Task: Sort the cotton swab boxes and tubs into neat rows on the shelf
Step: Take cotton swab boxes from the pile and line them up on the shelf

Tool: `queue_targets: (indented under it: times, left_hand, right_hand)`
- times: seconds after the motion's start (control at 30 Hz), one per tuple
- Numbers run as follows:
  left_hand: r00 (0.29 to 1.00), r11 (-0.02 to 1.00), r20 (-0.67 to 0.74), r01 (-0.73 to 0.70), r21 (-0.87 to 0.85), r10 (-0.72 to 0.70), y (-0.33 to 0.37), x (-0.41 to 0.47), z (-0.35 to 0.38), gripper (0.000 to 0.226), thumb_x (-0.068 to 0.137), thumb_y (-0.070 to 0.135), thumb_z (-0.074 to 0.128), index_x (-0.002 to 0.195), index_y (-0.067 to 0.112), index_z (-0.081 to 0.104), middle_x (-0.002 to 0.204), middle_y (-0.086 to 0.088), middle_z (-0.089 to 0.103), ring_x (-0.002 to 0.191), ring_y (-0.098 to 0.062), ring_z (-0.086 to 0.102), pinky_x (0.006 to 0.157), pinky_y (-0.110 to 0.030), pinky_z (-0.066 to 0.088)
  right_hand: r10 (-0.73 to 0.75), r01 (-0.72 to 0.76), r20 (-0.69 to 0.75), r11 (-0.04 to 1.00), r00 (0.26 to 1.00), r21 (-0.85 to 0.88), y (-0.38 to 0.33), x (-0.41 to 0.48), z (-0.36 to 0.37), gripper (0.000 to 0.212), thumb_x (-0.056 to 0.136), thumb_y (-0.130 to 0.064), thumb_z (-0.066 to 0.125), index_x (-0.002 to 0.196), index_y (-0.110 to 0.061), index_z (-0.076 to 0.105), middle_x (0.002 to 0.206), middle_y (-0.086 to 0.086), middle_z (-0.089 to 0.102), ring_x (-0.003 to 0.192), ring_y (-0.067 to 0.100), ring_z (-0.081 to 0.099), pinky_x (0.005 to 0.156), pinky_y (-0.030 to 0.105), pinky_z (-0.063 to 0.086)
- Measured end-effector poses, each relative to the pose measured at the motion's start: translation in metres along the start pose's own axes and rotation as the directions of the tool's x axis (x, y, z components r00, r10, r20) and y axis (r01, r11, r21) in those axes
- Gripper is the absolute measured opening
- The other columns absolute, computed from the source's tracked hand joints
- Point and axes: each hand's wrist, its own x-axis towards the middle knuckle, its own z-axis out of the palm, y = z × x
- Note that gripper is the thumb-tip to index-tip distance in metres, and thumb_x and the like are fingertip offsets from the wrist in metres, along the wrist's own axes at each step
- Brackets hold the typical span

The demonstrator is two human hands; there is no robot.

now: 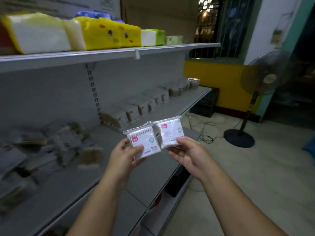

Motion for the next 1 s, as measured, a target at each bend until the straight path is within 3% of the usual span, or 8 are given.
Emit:
queue_targets:
  times: [0.23, 0.37, 0.53, 0.6, 0.77, 0.87, 1.0]
  left_hand:
    - [1.0, 1.0, 0.006, -0.004, -0.028, 0.005, -0.032, 0.096, 0.073, 0.031, 0.085, -0.003, 0.057, 0.111, 0.014, 0.055, 0.099, -0.007, 0.07, 0.076, -0.017, 0.07, 0.059, -0.028, 0.055]
    - [0.999, 0.998, 0.037, 0.029, -0.059, -0.027, -0.053, 0.167, 0.12, 0.028, 0.08, -0.001, 0.058, 0.101, 0.018, 0.057, 0.095, -0.004, 0.07, 0.078, -0.018, 0.069, 0.059, -0.028, 0.053]
    - [0.996, 0.995, 0.041, 0.077, -0.067, -0.074, -0.062, 0.254, 0.159, 0.036, 0.083, -0.007, 0.048, 0.113, 0.01, 0.056, 0.099, -0.006, 0.068, 0.082, -0.02, 0.069, 0.068, -0.033, 0.056]
    - [0.997, 0.994, 0.04, 0.075, -0.077, -0.072, -0.058, 0.284, 0.168, 0.034, 0.083, -0.008, 0.048, 0.108, 0.012, 0.057, 0.098, -0.006, 0.068, 0.075, -0.016, 0.071, 0.06, -0.028, 0.055]
    - [0.996, 0.997, -0.066, 0.064, -0.048, -0.067, -0.059, 0.328, 0.165, 0.025, 0.085, -0.004, 0.054, 0.097, 0.018, 0.059, 0.096, -0.005, 0.068, 0.083, -0.02, 0.067, 0.064, -0.03, 0.052]
    - [0.985, 0.998, -0.162, 0.047, -0.045, -0.054, -0.056, 0.342, 0.15, 0.028, 0.086, -0.004, 0.055, 0.106, 0.015, 0.059, 0.102, -0.006, 0.066, 0.091, -0.025, 0.065, 0.069, -0.033, 0.053]
    - [0.971, 1.0, -0.237, -0.028, -0.006, 0.025, -0.048, 0.345, 0.135, 0.026, 0.088, -0.006, 0.054, 0.103, 0.015, 0.059, 0.096, -0.003, 0.067, 0.084, -0.017, 0.064, 0.068, -0.03, 0.054]
  right_hand:
    - [-0.041, 0.036, -0.08, 0.997, 0.996, -0.063, -0.038, 0.064, -0.063, 0.022, 0.089, -0.005, 0.053, 0.107, -0.014, 0.063, 0.095, 0.009, 0.073, 0.084, 0.02, 0.069, 0.062, 0.026, 0.054]
    - [-0.07, 0.054, -0.145, 0.993, 0.987, -0.107, -0.066, 0.123, -0.09, 0.028, 0.087, 0.003, 0.052, 0.11, -0.01, 0.06, 0.097, 0.012, 0.071, 0.085, 0.023, 0.066, 0.07, 0.029, 0.054]
    - [-0.083, 0.051, -0.171, 0.981, 0.982, -0.186, -0.105, 0.207, -0.1, 0.029, 0.085, 0.008, 0.051, 0.106, -0.01, 0.059, 0.095, 0.012, 0.071, 0.091, 0.026, 0.065, 0.078, 0.034, 0.052]
    - [-0.086, 0.051, -0.171, 0.978, 0.982, -0.201, -0.115, 0.238, -0.101, 0.026, 0.085, 0.007, 0.052, 0.103, -0.01, 0.06, 0.095, 0.011, 0.07, 0.089, 0.026, 0.064, 0.078, 0.034, 0.051]
    - [-0.016, -0.009, -0.135, 0.983, 0.991, -0.185, -0.115, 0.303, -0.102, 0.025, 0.086, 0.005, 0.053, 0.106, -0.009, 0.06, 0.099, 0.015, 0.068, 0.086, 0.026, 0.065, 0.077, 0.033, 0.054]
    - [0.035, -0.048, -0.067, 0.978, 0.997, -0.203, -0.11, 0.337, -0.096, 0.025, 0.085, 0.006, 0.054, 0.105, -0.009, 0.059, 0.098, 0.014, 0.07, 0.088, 0.026, 0.066, 0.075, 0.033, 0.055]
    - [0.118, -0.102, 0.058, 0.969, 0.991, -0.226, -0.098, 0.372, -0.085, 0.026, 0.083, 0.008, 0.051, 0.099, -0.011, 0.059, 0.093, 0.01, 0.069, 0.083, 0.023, 0.064, 0.071, 0.031, 0.052]
